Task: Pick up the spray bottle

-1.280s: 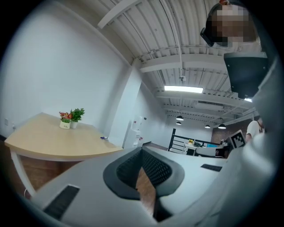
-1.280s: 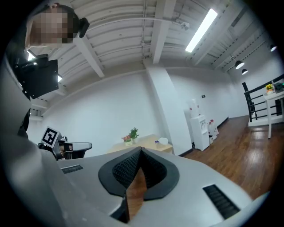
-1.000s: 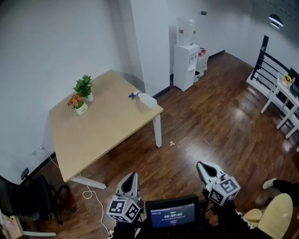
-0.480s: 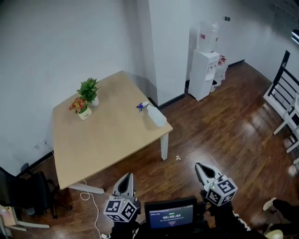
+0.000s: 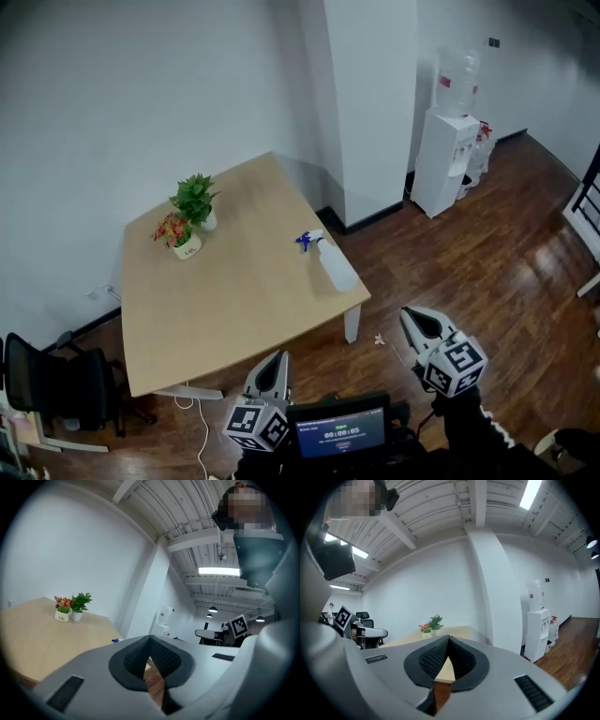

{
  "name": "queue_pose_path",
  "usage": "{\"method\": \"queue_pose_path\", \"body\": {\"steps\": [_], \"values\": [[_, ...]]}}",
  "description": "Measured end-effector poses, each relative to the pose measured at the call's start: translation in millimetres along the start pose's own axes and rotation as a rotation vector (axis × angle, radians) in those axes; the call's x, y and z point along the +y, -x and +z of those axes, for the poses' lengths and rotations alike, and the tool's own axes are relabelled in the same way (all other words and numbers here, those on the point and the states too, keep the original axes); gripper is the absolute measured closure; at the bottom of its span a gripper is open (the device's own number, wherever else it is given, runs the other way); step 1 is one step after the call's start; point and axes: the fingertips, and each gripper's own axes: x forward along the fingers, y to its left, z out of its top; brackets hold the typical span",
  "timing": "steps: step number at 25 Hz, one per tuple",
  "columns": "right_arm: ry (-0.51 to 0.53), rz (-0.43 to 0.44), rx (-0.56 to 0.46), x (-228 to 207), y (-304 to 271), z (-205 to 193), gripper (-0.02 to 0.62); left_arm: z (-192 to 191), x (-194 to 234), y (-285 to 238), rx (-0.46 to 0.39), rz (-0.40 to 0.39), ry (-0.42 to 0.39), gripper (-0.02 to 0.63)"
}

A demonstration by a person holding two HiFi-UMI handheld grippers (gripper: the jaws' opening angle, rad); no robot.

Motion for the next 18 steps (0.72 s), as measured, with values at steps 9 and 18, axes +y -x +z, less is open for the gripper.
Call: {"method": "queue_pose_path", "body": {"steps": [9,18], "values": [[0.01,0.022,0.063,-23.4,-144.1,32.7,0.624,61.5,105.8,-81.2,-0.036,0.017,0.012,0.612],[-0.044,0.174,0.322,-62.3,-290.2,6.4,0.229,80.4,160.8,-181.0,-0.015,0.144,0.015,0.612]]}}
